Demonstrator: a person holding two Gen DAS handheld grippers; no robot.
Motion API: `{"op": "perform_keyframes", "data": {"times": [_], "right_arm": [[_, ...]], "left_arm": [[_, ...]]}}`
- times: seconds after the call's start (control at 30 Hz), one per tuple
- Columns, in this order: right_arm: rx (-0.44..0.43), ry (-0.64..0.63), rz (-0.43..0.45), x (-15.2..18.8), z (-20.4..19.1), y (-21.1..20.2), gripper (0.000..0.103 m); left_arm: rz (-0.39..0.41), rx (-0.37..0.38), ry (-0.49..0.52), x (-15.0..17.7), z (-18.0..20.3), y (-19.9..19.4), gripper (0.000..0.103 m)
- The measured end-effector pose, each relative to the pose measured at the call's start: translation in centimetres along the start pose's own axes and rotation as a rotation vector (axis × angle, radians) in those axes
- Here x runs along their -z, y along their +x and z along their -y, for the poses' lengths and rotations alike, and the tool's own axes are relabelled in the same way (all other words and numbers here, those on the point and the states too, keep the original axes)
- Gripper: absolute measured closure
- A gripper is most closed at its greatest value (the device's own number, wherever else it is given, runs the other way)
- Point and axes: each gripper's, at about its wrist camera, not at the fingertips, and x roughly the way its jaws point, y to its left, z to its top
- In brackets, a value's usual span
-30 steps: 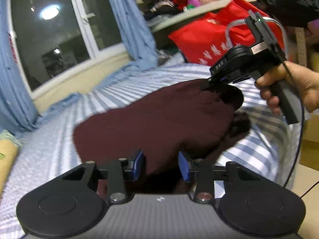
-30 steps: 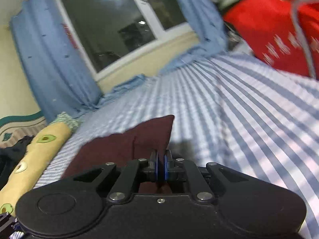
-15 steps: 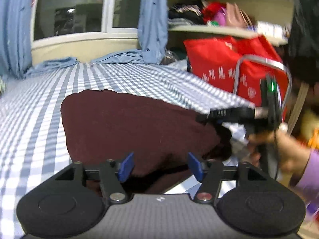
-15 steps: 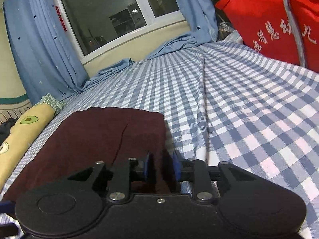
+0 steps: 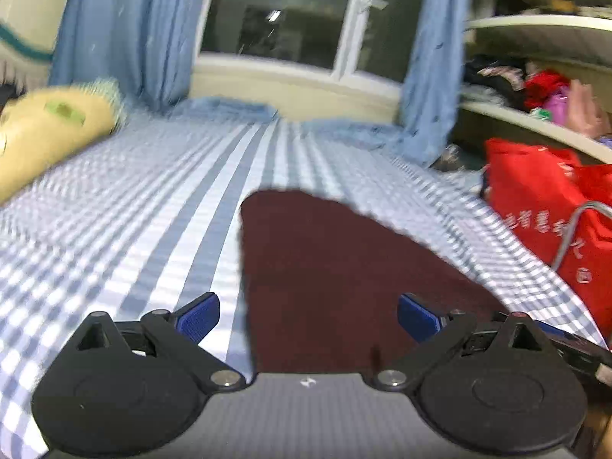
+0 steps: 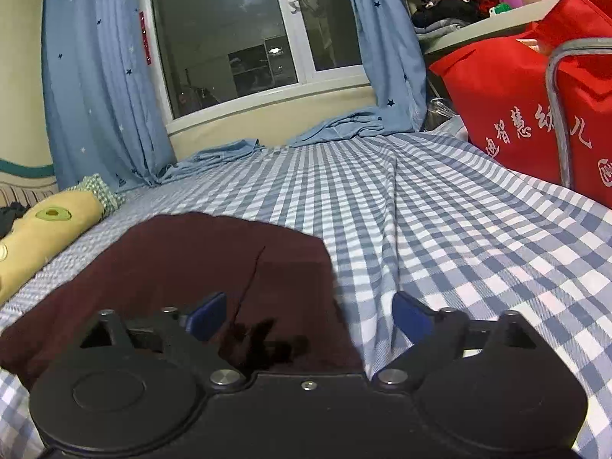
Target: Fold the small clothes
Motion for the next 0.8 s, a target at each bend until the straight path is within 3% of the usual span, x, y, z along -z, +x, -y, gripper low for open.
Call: {"op": "perform_keyframes", "data": {"times": [0.13, 0.27, 0.5, 0.67, 0.8], "right_arm": [[0.025, 0.016, -0.024, 1.5, 0.3, 0.3, 0.004], [0.057, -0.022, -0.023, 2.7, -0.4, 0.2, 0.001], [0.141, -0.115, 0.055, 4.5, -2.3, -0.3, 0.001], [0.185, -0.07, 0.102, 5.8, -3.0, -0.4, 0.001], [0.165, -0.003, 0.122, 6.5, -2.4, -0.2, 0.001]], "left_arm": [[-0.086, -0.036, -0.008, 1.3, -0.6, 2.1, 0.002], [-0.081, -0.041, 0.007, 2.7, -1.0, 2.6, 0.001], [-0.129, -0.06, 0.043, 4.9, -1.6, 3.6, 0.0], [-0.164, -0.011, -0.037, 4.9, -3.0, 4.1, 0.0], [-0.154, -0.023, -0.025, 5.0, -2.7, 4.0, 0.0]]}}
